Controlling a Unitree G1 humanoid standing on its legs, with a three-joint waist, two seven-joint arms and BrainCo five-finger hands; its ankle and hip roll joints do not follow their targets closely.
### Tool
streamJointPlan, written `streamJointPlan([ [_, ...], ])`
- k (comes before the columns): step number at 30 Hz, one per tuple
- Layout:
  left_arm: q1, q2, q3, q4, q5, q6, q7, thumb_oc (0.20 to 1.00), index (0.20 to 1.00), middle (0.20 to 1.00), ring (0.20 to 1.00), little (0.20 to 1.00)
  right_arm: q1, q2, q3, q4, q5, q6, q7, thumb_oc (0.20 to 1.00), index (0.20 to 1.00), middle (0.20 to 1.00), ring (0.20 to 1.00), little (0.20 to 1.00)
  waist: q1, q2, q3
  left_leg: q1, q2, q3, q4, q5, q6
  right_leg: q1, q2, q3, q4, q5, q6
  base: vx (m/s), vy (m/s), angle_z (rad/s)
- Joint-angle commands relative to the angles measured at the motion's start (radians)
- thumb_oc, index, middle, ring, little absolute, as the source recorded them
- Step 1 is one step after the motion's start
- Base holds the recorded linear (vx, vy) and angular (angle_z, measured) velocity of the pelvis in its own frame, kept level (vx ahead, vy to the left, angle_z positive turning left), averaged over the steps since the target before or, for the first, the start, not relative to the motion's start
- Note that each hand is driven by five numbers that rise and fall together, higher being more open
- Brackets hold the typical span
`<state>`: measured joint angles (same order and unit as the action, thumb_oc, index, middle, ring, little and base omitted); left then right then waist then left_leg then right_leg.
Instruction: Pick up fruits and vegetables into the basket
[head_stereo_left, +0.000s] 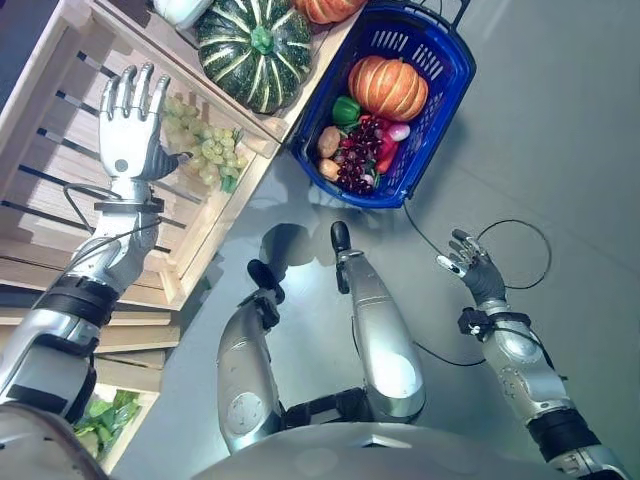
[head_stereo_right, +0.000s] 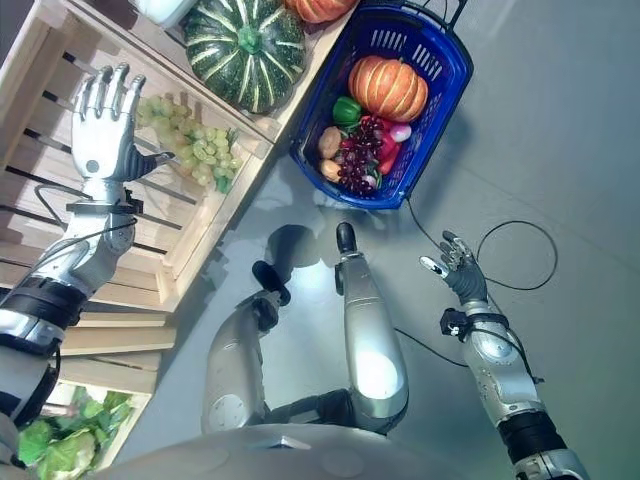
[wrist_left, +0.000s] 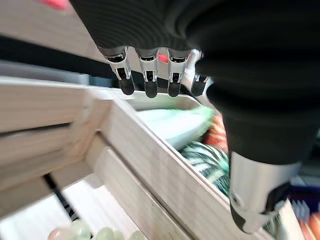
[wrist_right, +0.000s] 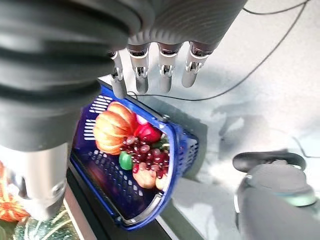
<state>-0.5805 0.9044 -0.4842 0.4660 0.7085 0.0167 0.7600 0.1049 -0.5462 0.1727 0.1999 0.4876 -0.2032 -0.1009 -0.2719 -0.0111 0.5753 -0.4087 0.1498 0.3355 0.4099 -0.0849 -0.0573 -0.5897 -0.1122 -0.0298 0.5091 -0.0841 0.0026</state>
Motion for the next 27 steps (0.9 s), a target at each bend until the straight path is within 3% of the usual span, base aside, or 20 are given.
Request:
streamJointPlan([
  [1,-0.025,0.034,-0.015,0.027,0.054,-0.044,-0.037,1.0,1.0,1.0,1.0,1.0,0.04,-0.066,-0.026,-0.056,-0.03,-0.036,-0.005,1.0,1.0,1.0,1.0,1.0,-0.047,0.067,-0.055,-0.007,0.038,0.018,0.018,0.015,-0.04,-0.001,-0.014,-0.013,0.022,-0.044,0.06,0.01,0.121,-0.02],
  [5,-0.053,0.09,-0.072,0.032,0.11,-0.077,-0.101,1.0,1.0,1.0,1.0,1.0,0.036,-0.086,-0.034,-0.061,-0.028,-0.031,-0.014,1.0,1.0,1.0,1.0,1.0,-0.059,0.093,-0.055,-0.014,0.033,0.027,0.019,0.016,-0.045,-0.016,-0.028,-0.008,0.017,-0.037,0.068,-0.01,0.088,-0.04],
  [10,-0.056,0.134,-0.12,0.025,0.065,-0.088,-0.161,1.0,1.0,1.0,1.0,1.0,0.042,-0.112,-0.053,-0.078,-0.022,-0.022,-0.017,1.0,1.0,1.0,1.0,1.0,-0.072,0.119,-0.055,-0.02,0.026,0.035,0.014,0.019,-0.046,-0.031,-0.037,0.004,0.007,-0.029,0.077,0.0,0.055,-0.03],
  [27,-0.06,0.09,-0.126,0.179,0.046,-0.109,-0.213,1.0,1.0,1.0,1.0,1.0,0.017,-0.13,-0.083,-0.104,-0.038,-0.007,-0.023,1.0,1.0,1.0,1.0,1.0,-0.098,0.149,-0.055,-0.107,0.034,0.07,0.054,0.033,-0.051,-0.132,-0.04,0.03,0.027,-0.033,0.073,0.0,0.033,-0.08],
])
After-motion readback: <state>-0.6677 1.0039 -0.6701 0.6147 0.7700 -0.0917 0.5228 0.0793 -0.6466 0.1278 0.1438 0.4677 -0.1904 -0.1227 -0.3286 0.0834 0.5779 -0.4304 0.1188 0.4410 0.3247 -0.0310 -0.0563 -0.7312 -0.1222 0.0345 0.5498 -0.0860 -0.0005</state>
